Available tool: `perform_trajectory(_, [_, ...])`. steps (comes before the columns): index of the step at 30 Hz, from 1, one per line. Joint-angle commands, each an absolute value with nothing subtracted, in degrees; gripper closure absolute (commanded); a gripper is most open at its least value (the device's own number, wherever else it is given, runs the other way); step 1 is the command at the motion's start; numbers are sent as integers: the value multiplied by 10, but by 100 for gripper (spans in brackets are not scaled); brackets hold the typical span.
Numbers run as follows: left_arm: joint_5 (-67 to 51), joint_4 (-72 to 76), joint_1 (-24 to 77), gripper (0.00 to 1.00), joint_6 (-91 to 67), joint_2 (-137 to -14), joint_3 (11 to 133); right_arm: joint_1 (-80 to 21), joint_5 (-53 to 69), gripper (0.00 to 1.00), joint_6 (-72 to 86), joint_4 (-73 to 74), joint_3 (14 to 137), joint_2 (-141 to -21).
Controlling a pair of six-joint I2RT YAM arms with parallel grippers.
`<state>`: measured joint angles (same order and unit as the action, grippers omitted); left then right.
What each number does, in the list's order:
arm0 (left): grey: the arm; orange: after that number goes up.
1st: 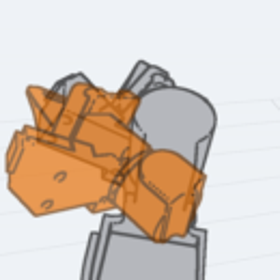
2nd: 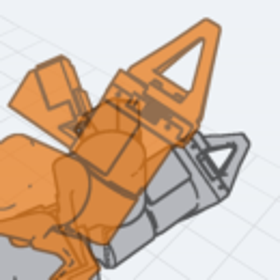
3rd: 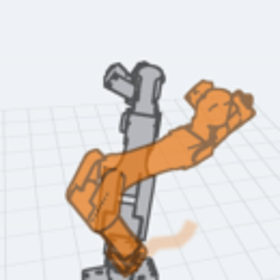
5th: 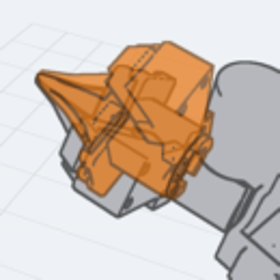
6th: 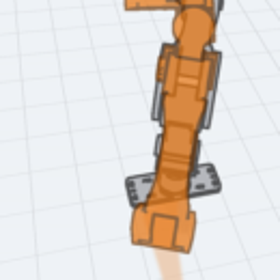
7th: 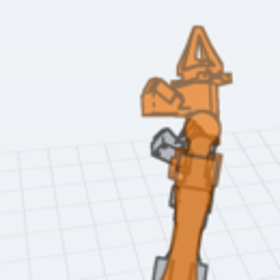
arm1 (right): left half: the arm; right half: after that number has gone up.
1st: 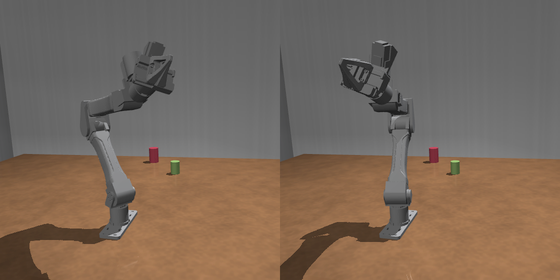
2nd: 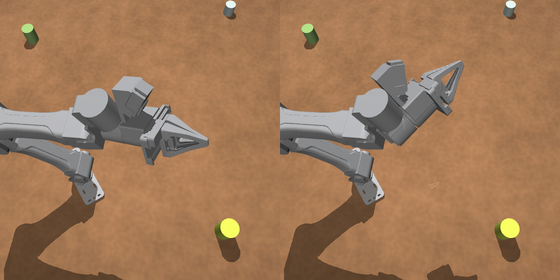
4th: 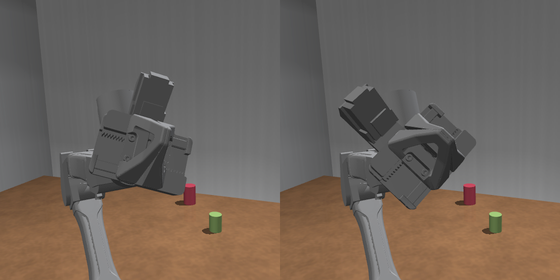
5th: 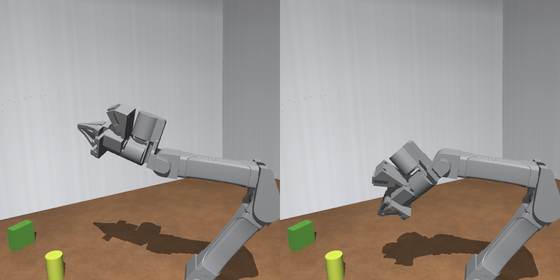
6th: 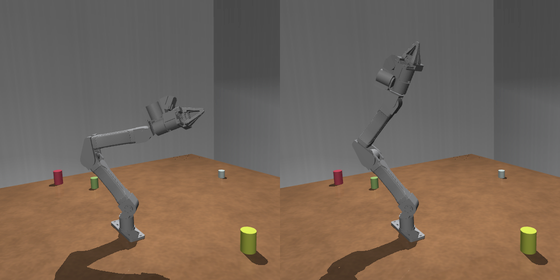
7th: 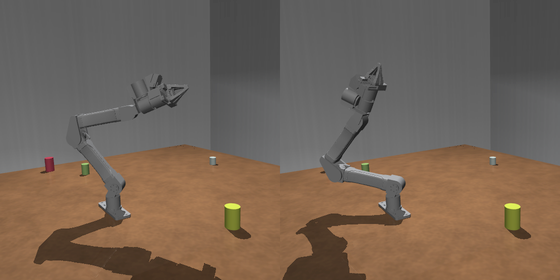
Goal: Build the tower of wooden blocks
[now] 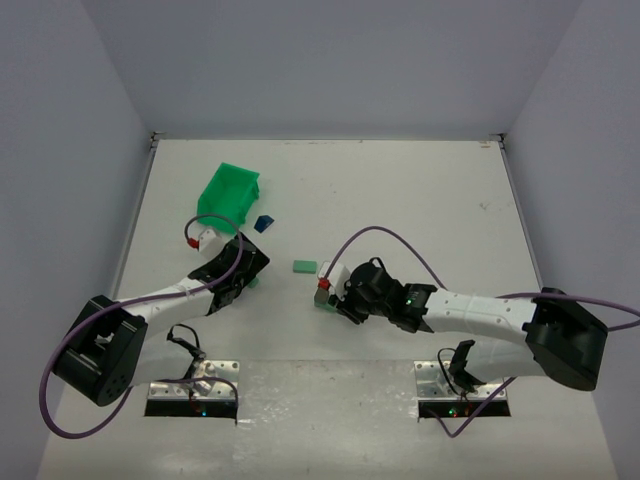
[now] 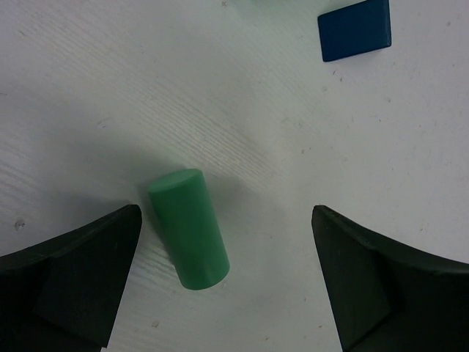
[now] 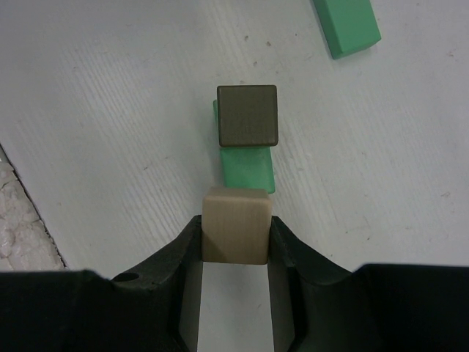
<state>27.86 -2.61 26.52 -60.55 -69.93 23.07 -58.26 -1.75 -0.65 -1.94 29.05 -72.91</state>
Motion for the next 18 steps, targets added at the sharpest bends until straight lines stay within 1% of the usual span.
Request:
perform_trajectory(1, [288, -30, 265, 0, -613, -700, 241, -585, -6, 68, -26, -22, 327, -758])
perform_trajectory(18, [287, -36, 265, 0, -611, -689, 240, -584, -3, 66, -50, -38, 343, -781])
